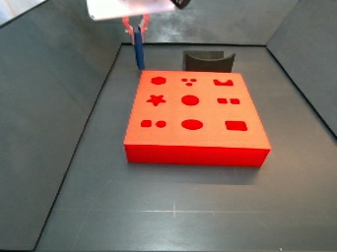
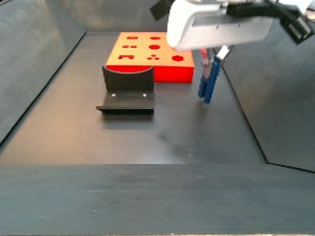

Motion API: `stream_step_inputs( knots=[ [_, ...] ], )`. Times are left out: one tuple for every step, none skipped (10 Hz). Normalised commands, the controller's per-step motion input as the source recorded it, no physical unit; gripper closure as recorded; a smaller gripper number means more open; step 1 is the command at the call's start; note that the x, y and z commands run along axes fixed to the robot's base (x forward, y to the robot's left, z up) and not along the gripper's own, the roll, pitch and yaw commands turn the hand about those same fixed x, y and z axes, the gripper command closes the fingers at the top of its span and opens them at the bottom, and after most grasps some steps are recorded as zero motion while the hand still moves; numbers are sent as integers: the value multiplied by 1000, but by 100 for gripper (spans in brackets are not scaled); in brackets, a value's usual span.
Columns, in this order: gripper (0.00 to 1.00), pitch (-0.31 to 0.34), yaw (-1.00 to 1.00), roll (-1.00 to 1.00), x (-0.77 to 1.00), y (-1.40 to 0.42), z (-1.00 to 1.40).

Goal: Pick up the square-circle object. Move up. Move to above the board. Insert the square-circle object.
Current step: Move up, then move to above the board.

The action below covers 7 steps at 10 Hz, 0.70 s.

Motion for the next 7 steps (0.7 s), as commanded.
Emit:
stream_step_inputs(
  knots=[
    [100, 54, -29, 5, -39, -36, 577],
    [100, 56, -26, 12, -28, -25, 481],
    [100, 54, -22, 28, -18, -11, 270],
    [100, 445, 9, 43, -304, 110, 1000],
    [100, 408, 7, 56, -304, 118, 1000],
    [100, 313, 3, 64, -275, 107, 1000],
    [100, 209, 11, 65, -245, 98, 1000]
  ],
)
